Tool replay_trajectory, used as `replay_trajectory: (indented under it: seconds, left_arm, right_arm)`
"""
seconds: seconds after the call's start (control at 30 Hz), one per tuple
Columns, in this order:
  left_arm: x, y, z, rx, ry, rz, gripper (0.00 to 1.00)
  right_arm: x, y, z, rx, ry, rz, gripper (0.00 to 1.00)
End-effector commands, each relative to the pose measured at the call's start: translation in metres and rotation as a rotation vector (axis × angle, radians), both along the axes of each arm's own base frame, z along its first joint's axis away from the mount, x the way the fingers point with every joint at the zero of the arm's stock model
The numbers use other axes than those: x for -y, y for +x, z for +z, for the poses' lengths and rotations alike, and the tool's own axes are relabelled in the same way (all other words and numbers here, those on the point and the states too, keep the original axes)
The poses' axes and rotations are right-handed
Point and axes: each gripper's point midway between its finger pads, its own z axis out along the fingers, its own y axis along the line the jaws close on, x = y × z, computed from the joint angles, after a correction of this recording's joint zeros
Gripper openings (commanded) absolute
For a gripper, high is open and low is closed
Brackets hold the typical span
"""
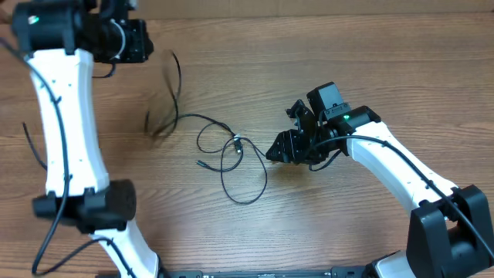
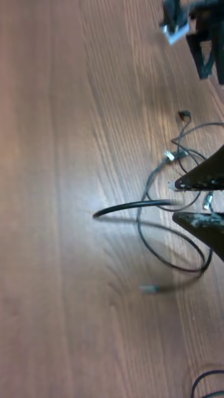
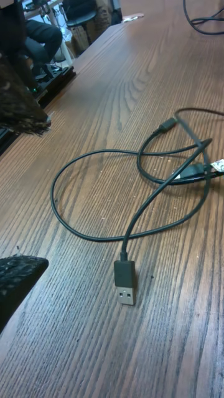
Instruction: Untangle cables
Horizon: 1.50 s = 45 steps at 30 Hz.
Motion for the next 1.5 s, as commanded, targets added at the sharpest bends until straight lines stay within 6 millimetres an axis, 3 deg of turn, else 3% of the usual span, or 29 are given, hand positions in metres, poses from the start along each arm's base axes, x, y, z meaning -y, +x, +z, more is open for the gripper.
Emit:
replay_trajectory:
  seconds: [0.0, 0.2, 0.3, 0.37, 0.57, 0.83, 0.9, 1.0, 1.13, 1.33, 1.47]
  left_arm:
    - [0.012, 0.012, -0.035, -0.086, 0.030, -0.019, 0.14]
    - [0.030, 0.019, -0.096, -0.248, 0.096, -0.047, 0.18]
    - [0.037, 0.018, -0.120, -0.316, 0.134, -0.059, 0.31]
    - [0.044, 0.015, -0.133, -0.358, 0.144, -0.076, 0.37]
    - [0.049, 0.010, -0.162, -0.441, 0.228, -0.066, 0.39]
    - [0.021, 0.014, -0.164, -0.432, 0.406, 0.074, 0.40]
    - [0.014, 0.018, -0.163, -0.416, 0.439, 0.106, 0.44]
    - [0.013, 0.023, -0.162, -0.394, 0.438, 0.108, 0.57]
    - [0.011, 0.037, -0.161, -0.336, 0.442, 0.071, 0.63]
    - [0.012, 0.047, -0.160, -0.290, 0.465, -0.010, 0.59]
    - [0.013, 0.043, -0.168, -0.314, 0.472, -0.061, 0.58]
  right_arm:
    - [0.000, 0.001, -0.001, 0.011, -0.007, 0.006, 0.61]
    - [0.002, -0.003, -0.002, -0.007, -0.015, 0.006, 0.60]
    - [0.003, -0.004, -0.002, -0.009, -0.020, 0.005, 0.60]
    - [0.003, -0.004, -0.002, -0.009, -0.020, 0.005, 0.60]
    - [0.003, -0.004, -0.002, -0.010, -0.021, 0.005, 0.60]
    - [0.006, -0.004, -0.005, -0.010, -0.040, 0.000, 0.60]
    - [0.006, -0.004, -0.004, -0.010, -0.040, 0.000, 0.60]
    - [0.006, -0.004, -0.004, -0.009, -0.039, 0.000, 0.61]
    - [0.006, -0.004, -0.004, -0.009, -0.040, 0.000, 0.61]
    - [0.006, -0.004, -0.004, -0.009, -0.039, 0.000, 0.61]
    - [0.006, -0.004, -0.004, -0.009, -0.039, 0.000, 0.61]
